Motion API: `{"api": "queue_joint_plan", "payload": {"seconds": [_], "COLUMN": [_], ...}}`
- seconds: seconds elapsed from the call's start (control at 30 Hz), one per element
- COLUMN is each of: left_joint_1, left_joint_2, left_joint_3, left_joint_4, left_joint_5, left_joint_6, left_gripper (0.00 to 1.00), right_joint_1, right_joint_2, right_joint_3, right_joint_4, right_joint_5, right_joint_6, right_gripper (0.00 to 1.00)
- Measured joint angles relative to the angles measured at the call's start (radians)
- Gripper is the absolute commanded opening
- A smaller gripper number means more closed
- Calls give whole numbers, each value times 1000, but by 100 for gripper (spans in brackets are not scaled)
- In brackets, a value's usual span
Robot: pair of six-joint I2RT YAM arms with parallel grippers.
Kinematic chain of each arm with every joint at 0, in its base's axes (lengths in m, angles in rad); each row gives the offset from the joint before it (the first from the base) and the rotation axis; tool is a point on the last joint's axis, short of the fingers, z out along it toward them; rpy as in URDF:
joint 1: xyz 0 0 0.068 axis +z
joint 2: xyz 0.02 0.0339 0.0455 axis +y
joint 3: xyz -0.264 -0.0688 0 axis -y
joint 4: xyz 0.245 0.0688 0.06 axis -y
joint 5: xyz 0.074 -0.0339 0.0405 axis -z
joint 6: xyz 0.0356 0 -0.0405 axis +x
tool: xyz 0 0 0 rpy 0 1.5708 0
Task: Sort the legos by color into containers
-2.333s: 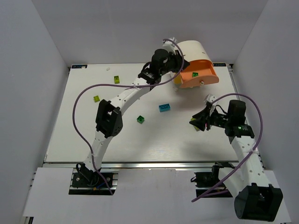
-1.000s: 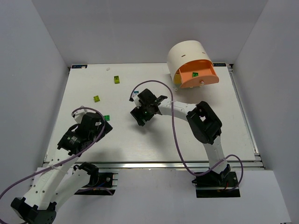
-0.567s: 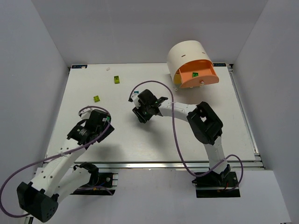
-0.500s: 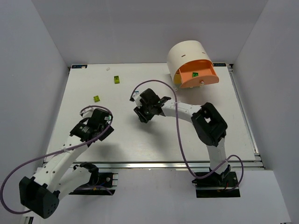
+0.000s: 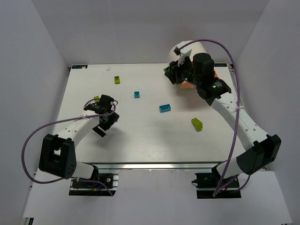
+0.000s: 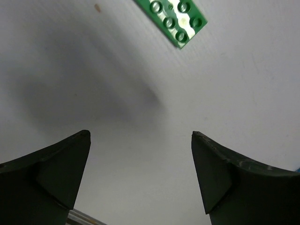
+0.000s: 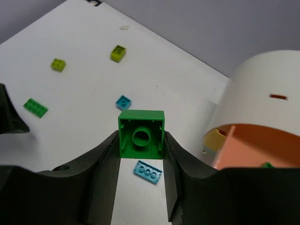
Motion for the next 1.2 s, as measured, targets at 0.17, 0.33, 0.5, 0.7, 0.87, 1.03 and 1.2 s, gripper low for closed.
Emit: {"api": "queue_joint_plan", "payload": {"seconds": [0.17, 0.33, 0.5, 0.7, 0.87, 1.03, 1.2], "left_joint_1": [61, 122, 169, 207, 229, 241, 246], "left_joint_2": [122, 230, 266, 264, 266, 267, 282], "left_joint_3": [109, 186, 190, 190, 190, 190, 190], "left_joint_4": [-13, -39, -50, -43, -33, -14, 0], "left_joint_5": [13, 40, 82, 120, 152, 172, 176], "left_joint_6": [12, 45, 84, 125, 141, 149, 153], "left_gripper": [98, 98, 98, 98, 98, 98, 98], "right_joint_1": [-90, -208, -312, -379, -402, -414, -429], "right_joint_2": [11, 77, 148, 220, 256, 274, 274], "right_joint_3": [9, 46, 113, 181, 187, 187, 208], "right_joint_4": [-2, -24, -60, -119, -176, -212, -220], "right_joint_5": [129, 216, 228, 157, 89, 24, -35], "right_joint_6": [41, 51, 51, 50, 47, 42, 36], "right_gripper": [0, 0, 0, 15, 39, 68, 88]}}
